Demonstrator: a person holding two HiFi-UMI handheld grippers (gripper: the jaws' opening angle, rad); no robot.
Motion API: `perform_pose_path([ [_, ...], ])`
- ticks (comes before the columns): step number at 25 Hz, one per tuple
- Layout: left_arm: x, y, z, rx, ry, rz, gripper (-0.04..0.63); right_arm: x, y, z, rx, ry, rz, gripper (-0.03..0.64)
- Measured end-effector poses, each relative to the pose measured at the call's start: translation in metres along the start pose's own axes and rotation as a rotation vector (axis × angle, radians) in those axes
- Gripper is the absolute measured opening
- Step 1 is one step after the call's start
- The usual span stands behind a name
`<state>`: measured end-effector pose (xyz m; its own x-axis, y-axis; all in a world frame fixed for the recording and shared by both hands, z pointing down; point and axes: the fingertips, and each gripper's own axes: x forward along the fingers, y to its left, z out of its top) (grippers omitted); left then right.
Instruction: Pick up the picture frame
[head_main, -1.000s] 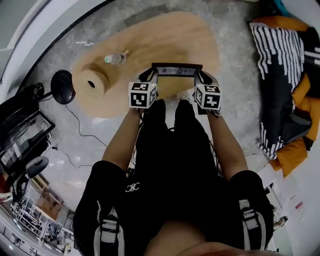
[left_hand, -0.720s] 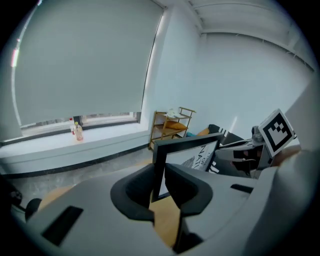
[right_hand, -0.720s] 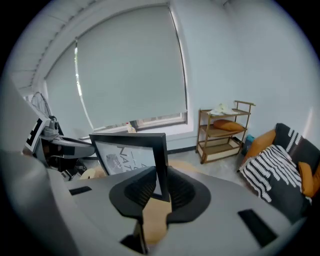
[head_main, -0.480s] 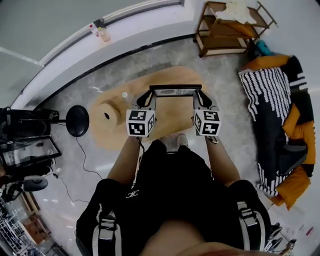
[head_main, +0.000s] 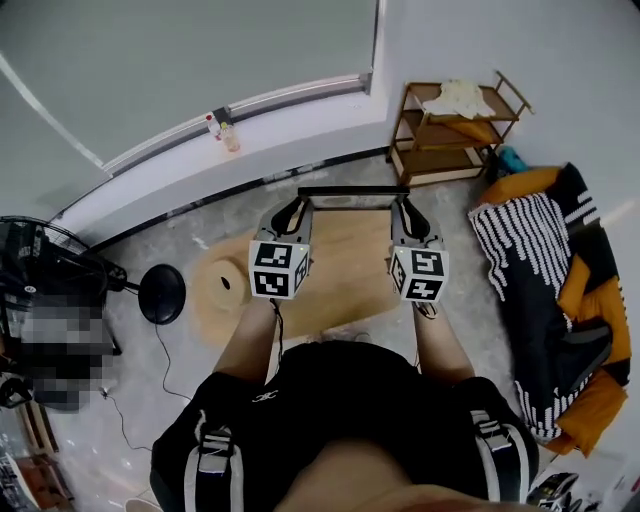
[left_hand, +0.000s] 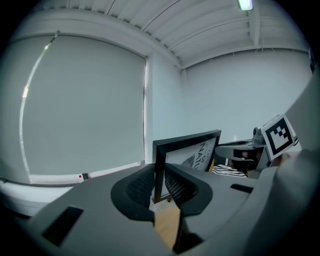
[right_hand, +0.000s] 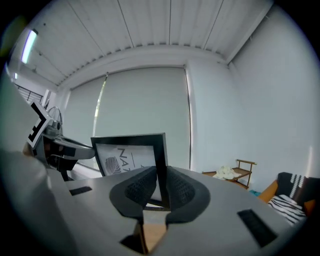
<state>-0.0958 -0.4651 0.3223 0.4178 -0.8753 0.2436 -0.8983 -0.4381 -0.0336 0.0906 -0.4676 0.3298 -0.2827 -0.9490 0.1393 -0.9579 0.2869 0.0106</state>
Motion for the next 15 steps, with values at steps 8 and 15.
perform_pose_path([
  [8, -0.015, 0.025, 0.019, 0.0, -0.071, 0.023, 0.077, 0.005, 0.024, 0.028, -0.016, -0.055, -0.004, 0.077],
  [15, -0.021, 0.009, 0.025, -0.021, -0.049, 0.027, 0.077, -0.008, 0.014, 0.033, -0.009, -0.048, 0.007, 0.077],
])
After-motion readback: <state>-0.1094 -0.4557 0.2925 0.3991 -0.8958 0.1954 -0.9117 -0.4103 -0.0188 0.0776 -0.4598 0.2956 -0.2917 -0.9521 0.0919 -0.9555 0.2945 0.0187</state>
